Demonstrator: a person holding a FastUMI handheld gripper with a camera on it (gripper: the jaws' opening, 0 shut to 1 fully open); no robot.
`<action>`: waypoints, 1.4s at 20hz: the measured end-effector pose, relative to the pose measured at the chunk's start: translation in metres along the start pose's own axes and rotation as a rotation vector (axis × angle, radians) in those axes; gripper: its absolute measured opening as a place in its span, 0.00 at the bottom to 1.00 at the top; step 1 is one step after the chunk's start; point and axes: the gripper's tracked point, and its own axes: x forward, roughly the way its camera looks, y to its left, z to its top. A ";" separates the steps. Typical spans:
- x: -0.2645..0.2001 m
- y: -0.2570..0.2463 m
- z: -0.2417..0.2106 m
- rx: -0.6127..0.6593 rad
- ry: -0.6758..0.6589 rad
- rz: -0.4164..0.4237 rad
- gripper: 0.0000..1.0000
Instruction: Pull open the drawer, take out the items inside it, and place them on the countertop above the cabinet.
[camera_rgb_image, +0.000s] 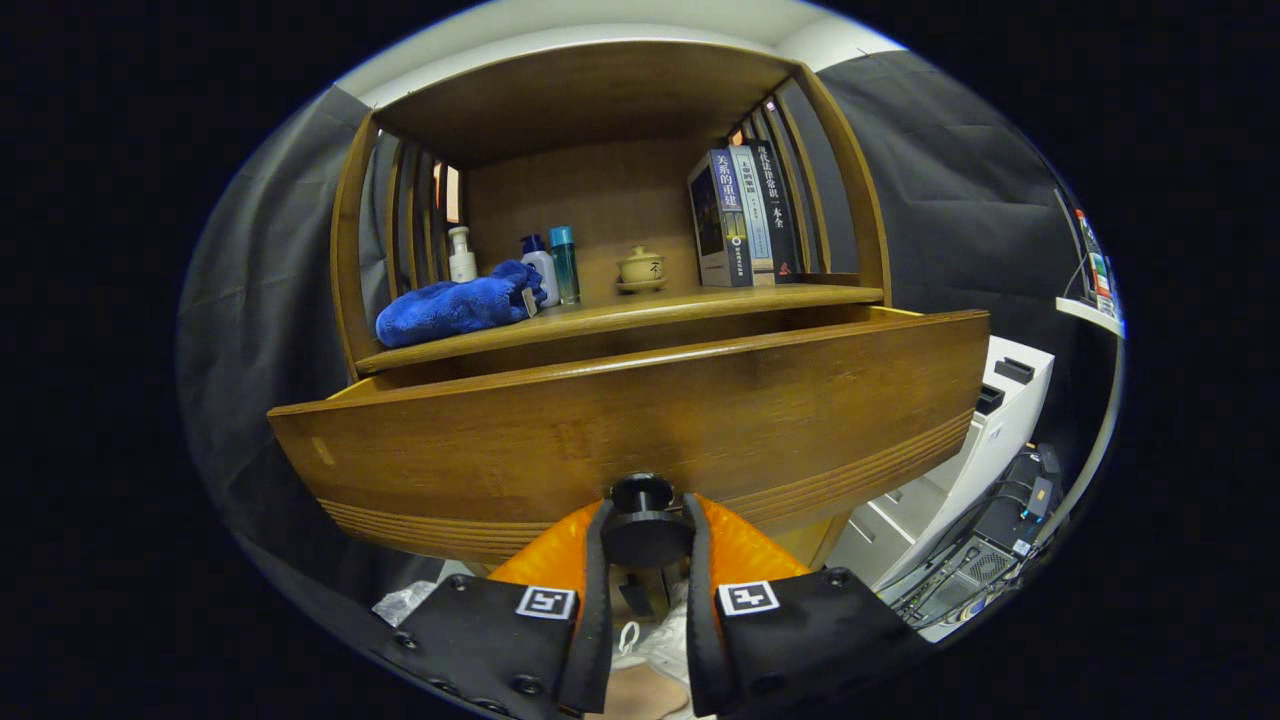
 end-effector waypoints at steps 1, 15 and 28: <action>-0.003 0.000 -0.002 -0.005 -0.001 0.000 0.39; -0.041 -0.003 -0.019 -0.008 -0.009 -0.005 0.38; -0.074 -0.006 -0.034 0.012 -0.001 0.000 0.39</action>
